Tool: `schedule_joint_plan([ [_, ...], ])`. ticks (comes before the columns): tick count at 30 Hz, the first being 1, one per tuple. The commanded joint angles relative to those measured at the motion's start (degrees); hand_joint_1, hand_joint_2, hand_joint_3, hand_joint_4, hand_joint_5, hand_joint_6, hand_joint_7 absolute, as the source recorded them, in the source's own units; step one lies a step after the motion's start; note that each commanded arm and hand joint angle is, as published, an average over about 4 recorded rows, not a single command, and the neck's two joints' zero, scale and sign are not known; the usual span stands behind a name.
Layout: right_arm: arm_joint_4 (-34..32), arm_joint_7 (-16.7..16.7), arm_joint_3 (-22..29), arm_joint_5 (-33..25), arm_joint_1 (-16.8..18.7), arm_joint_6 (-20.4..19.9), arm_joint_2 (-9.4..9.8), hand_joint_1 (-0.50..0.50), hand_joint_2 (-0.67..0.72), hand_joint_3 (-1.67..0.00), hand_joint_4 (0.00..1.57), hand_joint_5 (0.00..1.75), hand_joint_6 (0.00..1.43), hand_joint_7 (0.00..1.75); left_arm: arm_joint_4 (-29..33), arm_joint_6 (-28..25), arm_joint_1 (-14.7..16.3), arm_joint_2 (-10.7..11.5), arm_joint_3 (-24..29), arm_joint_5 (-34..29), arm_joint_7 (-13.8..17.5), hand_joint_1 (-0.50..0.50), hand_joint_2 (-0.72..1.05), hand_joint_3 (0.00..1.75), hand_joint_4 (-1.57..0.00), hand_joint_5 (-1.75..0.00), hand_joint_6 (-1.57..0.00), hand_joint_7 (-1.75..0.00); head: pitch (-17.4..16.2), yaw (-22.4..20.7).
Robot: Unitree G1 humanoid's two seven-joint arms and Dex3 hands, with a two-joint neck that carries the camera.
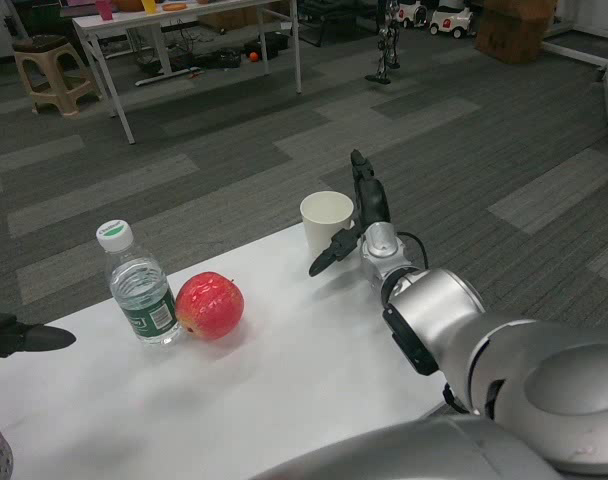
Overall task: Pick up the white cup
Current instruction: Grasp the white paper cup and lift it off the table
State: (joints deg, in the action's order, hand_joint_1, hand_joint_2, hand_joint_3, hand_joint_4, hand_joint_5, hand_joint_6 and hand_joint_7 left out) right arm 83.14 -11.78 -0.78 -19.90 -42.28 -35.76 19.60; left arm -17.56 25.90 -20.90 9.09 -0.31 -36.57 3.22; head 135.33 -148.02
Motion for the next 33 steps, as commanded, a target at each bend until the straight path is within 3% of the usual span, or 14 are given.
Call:
schedule_joint_plan([
  [1,1.39,-1.12,0.36,0.0,-2.17,0.8,0.09,-0.46,0.66,0.0,0.0,0.0,0.0,0.0,-0.19,0.49,-0.9,-0.32,0.4,0.45,0.29,-0.5,-0.55,0.09,0.0,-0.62,0.0,0.0,0.04,0.14],
  [22,4.02,-2.2,-4.85,0.15,-2.46,1.57,-1.89,-0.46,0.66,0.0,0.03,0.0,0.0,0.05,-0.28,0.86,-0.9,-0.56,0.33,0.45,0.38,-0.5,-0.55,0.09,0.0,-0.62,0.0,0.0,-0.08,0.36],
  [29,4.42,-2.35,-5.6,0.22,-2.46,1.84,-2.35,-0.46,0.57,0.0,0.12,0.0,0.0,0.1,-0.28,1.15,-0.81,-0.61,0.4,0.45,0.38,-0.5,-0.55,0.09,0.0,-0.62,0.0,0.0,-0.18,0.06],
  [33,4.97,-2.46,-5.29,0.22,-2.46,1.84,-2.37,-0.46,0.44,0.0,0.24,0.22,0.06,0.3,-0.28,1.3,-0.63,-0.56,0.42,0.45,0.4,-0.5,-0.55,0.09,0.0,-0.62,0.0,0.0,-0.22,0.02],
])
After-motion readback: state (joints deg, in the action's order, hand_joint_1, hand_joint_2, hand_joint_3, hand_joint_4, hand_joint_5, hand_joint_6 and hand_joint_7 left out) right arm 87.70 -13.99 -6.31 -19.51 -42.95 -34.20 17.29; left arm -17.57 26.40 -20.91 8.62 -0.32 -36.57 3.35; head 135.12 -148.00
